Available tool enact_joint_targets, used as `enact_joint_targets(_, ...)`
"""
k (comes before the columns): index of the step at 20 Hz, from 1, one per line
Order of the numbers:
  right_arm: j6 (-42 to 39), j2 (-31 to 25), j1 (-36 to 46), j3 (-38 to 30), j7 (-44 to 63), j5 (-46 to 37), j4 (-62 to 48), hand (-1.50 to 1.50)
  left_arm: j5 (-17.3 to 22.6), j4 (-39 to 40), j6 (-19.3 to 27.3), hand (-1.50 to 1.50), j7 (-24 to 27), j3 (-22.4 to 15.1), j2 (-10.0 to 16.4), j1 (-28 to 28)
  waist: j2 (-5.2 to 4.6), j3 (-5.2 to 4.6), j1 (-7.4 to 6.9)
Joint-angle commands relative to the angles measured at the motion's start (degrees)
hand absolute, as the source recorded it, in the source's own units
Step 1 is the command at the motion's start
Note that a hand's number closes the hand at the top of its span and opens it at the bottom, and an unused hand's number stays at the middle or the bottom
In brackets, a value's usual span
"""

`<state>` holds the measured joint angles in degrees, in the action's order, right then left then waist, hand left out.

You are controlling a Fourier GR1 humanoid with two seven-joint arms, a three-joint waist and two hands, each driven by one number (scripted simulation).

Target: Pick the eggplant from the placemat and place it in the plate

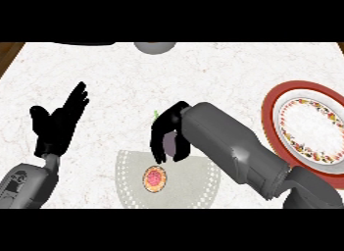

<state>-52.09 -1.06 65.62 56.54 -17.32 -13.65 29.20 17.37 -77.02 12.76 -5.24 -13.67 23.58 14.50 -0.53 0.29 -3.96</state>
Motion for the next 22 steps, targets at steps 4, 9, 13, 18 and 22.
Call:
enact_joint_targets(4, -7.48, -0.44, -4.07, 2.87, -11.17, 1.04, -1.11, 1.50, 1.01, -1.37, -1.40, 0.00, -0.99, 1.58, 1.45, -0.68, -0.60, -0.26, 0.52)
enact_joint_targets(9, 2.09, 0.98, -2.68, -1.96, -2.69, 3.37, -8.05, 1.50, 1.30, -0.39, -2.88, 0.00, 0.12, 2.74, 2.16, -2.55, -0.20, -0.31, 1.51)
enact_joint_targets(13, 28.16, -6.64, -0.98, -13.28, 13.18, 7.70, -12.83, 1.50, 0.81, 0.92, 0.22, 0.00, -0.36, 3.67, 2.03, -3.49, 2.25, -0.29, 6.77)
enact_joint_targets(18, 52.47, -8.52, 3.32, -16.82, 26.21, 7.11, -15.37, 1.50, 0.77, 1.12, 0.49, 0.00, -0.28, 3.57, 1.77, -5.01, 3.22, -0.40, 7.30)
enact_joint_targets(22, 72.63, -8.33, 7.43, -16.82, 33.73, 4.09, -14.70, 1.50, 0.74, 0.95, 0.54, 0.00, -0.07, 3.36, 1.32, -5.33, 3.37, -0.40, 7.18)
